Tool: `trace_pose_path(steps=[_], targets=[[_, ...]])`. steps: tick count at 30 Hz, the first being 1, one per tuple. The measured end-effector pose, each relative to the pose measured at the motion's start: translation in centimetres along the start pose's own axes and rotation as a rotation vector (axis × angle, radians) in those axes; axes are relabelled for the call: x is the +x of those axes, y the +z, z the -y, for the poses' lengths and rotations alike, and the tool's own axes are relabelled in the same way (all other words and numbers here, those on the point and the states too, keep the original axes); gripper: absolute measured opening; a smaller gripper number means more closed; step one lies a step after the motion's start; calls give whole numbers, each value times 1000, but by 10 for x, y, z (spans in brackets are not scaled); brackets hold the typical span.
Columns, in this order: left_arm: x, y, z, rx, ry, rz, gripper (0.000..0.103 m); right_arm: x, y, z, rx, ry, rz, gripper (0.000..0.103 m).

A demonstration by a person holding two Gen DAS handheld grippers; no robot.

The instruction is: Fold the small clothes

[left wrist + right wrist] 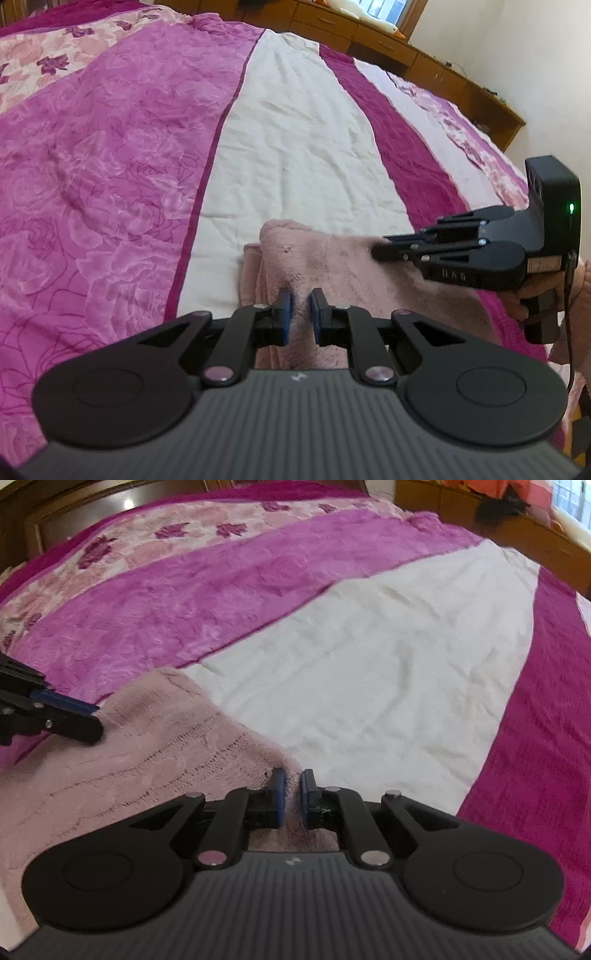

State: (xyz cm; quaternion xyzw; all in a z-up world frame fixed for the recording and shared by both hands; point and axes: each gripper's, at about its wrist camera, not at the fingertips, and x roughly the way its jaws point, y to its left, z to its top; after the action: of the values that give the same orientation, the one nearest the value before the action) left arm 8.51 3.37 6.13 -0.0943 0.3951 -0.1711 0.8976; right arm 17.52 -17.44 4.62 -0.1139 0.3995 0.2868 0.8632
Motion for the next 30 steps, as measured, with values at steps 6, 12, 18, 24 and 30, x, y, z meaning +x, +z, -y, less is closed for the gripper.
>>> trace_pose_path(steps=[6,12,18,24,30], targets=[[11,-3,-2,45,52,-13,17,10,-5,-16,-6,-78,6,12],[-10,-5,-4,39,42,-12,28,-40,-14,-22,169,-146,139,42],[-38,-13,10,65,-4,6,28,-102,-47,-44,303,-167,236,51],[-56,-27,24,91,-19,-1,28,-145,-88,-72,430,-157,242,52],[-66,-48,28,108,-19,-22,28,-166,-124,-103,512,-142,247,53]])
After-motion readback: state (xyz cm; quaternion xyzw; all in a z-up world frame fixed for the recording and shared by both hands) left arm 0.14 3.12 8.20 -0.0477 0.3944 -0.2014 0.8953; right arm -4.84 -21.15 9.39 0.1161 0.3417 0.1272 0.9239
